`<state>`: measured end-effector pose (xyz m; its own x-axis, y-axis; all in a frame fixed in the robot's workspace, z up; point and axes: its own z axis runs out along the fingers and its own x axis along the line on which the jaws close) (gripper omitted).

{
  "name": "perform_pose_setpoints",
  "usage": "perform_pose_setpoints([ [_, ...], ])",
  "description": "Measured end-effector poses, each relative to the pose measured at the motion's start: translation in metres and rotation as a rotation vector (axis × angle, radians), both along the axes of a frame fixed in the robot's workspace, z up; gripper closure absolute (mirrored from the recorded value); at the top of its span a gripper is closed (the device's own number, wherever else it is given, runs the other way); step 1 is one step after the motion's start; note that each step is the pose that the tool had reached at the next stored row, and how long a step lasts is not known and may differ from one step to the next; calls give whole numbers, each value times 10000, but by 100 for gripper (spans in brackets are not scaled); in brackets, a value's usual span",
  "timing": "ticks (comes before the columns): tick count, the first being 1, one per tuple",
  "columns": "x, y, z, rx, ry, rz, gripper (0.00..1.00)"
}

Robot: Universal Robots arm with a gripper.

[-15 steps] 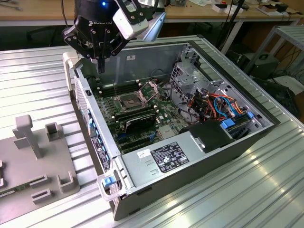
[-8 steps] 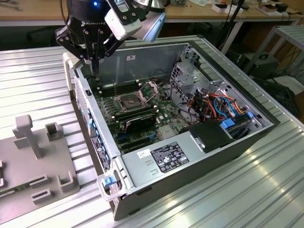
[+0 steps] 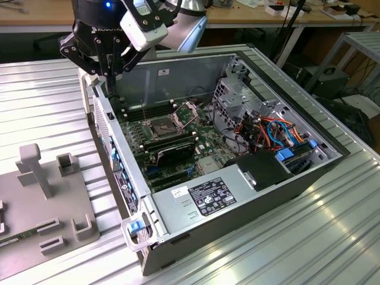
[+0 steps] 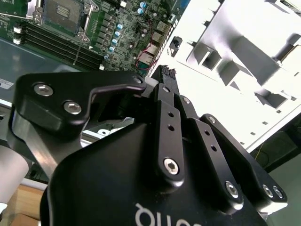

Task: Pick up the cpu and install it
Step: 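Reach for the cpu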

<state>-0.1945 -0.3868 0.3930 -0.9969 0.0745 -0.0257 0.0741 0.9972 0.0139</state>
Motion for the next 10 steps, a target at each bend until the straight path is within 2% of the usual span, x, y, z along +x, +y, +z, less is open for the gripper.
perform_pose_setpoints([
  [10, -22, 0, 1, -1, 1, -1, 89],
])
